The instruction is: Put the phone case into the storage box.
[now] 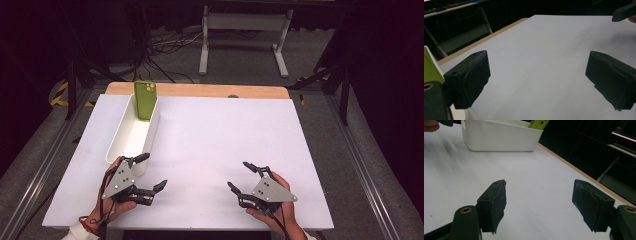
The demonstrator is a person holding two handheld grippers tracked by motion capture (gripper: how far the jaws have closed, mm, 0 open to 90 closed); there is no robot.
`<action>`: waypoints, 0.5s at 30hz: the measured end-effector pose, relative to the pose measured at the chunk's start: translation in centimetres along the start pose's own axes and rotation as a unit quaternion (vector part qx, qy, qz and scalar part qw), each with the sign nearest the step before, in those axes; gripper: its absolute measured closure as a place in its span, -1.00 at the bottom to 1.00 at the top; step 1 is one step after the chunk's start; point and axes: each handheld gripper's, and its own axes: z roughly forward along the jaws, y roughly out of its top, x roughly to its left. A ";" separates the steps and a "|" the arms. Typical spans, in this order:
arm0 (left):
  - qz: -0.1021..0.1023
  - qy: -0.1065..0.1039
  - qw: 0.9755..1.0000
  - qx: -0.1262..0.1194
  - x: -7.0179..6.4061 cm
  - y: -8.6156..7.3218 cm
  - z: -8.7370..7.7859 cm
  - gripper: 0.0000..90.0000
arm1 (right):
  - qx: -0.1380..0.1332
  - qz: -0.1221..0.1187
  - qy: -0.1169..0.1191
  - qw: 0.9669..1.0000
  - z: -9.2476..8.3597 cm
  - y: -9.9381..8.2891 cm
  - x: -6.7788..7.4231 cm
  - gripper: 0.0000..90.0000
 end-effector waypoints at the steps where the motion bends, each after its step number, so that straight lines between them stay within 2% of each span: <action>1: 0.002 -0.002 1.000 0.003 0.0 0.0 0.0 -0.86 | 0.000 -0.002 -0.001 1.000 0.0 0.0 0.0 -0.37; 3: 0.006 -0.003 1.000 0.001 0.0 -0.1 -0.1 -0.86 | 0.000 0.000 -0.002 1.000 0.0 0.1 0.0 -0.37; 6: 0.002 -0.004 1.000 -0.004 -0.1 0.0 -0.4 -0.86 | 0.002 -0.003 -0.004 1.000 0.0 0.2 0.1 -0.37; 15: 0.004 -0.012 1.000 0.001 0.0 0.0 -0.2 -0.86 | 0.003 0.004 -0.009 1.000 0.1 0.1 -0.1 -0.39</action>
